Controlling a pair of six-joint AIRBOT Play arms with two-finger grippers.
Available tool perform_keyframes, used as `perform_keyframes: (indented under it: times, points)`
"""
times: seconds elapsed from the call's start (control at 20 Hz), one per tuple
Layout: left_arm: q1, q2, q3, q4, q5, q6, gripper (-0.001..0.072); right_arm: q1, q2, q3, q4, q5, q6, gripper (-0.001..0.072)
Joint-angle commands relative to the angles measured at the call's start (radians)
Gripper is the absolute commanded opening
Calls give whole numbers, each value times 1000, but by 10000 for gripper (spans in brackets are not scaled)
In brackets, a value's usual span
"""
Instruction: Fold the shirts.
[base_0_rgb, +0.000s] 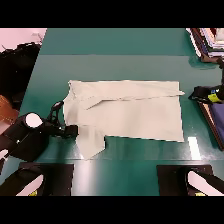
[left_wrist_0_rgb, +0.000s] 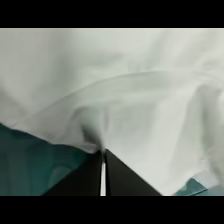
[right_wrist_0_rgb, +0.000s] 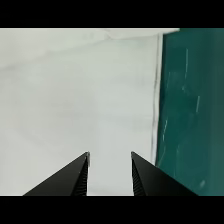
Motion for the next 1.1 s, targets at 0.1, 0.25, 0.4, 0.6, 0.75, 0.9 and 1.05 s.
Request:
perform_keyframes:
  times: [0.1, 0.25, 0.4, 0.6, 0.75, 0.9, 1.05]
  points:
    - [-1, 3, 143, 23, -80, 29, 28, -153, 83, -241, -79, 92, -1, 437]
    - [-1, 3, 163, 22, -56, 29, 28, -332, 128, -469, -2, 88, -15, 519]
    - [0, 3, 163, 22, -45, 29, 28, -438, 132, -608, 150, 61, -92, 423]
    - [0, 3, 163, 23, -43, 40, 28, -383, 131, -660, 192, -7, -96, 418]
    - [0, 3, 163, 48, -76, 53, 28, -292, 132, -636, 189, -72, -96, 149]
    - [-1, 3, 163, 122, -158, 50, 26, -233, 132, -566, 137, -53, -96, 15]
    - [-1, 28, 157, 133, -237, 47, 25, -180, 135, -491, 21, 63, -96, 15]
